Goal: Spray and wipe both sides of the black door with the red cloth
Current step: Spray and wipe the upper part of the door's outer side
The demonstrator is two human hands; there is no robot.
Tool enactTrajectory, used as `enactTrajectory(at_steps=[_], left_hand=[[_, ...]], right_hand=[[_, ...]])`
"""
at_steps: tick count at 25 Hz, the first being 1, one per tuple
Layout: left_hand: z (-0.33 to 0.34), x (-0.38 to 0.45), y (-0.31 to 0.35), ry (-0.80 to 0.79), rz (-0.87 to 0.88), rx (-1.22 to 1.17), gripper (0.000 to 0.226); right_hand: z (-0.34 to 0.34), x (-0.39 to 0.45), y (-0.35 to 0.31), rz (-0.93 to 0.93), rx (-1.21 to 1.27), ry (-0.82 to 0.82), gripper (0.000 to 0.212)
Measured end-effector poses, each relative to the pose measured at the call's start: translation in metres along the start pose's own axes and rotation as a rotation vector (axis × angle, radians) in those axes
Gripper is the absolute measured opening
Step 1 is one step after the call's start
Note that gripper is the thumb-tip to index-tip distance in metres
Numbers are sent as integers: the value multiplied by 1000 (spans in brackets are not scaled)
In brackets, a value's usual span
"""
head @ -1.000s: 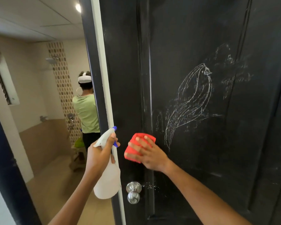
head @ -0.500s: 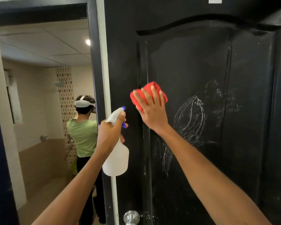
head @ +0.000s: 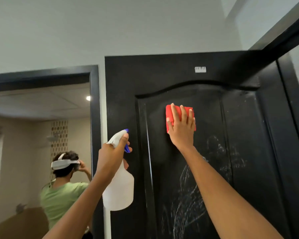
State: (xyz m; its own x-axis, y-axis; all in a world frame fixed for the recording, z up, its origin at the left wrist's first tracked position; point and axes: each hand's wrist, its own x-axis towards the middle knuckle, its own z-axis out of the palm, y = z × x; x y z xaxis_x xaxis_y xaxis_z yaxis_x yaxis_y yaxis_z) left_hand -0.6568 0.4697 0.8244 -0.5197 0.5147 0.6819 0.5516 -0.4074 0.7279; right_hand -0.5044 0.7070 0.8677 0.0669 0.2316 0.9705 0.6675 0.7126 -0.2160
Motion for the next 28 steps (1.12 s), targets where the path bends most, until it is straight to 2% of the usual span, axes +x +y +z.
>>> enactTrajectory(at_steps=[3,9,17,24,26,28], left_hand=[[8,34,24,-27,65,-13,42],[27,76,50,-49,124,-50,36],[39,88,55,-129,100,-81,41],[33,92,53,-129,125,-32,45],[26,94,59,-94,145,-48,45],[20,96,62,-59,156,-32,48]], right_hand=[[3,24,1,92,47,43,66],[11,26,9,41,51,68,67],[14,26,-4,103,97,162,65],[22,23,-13,119,162,253,61],[24,21,-23,-76,99,211,60],[26,23,-36,-428,-34,122,60]])
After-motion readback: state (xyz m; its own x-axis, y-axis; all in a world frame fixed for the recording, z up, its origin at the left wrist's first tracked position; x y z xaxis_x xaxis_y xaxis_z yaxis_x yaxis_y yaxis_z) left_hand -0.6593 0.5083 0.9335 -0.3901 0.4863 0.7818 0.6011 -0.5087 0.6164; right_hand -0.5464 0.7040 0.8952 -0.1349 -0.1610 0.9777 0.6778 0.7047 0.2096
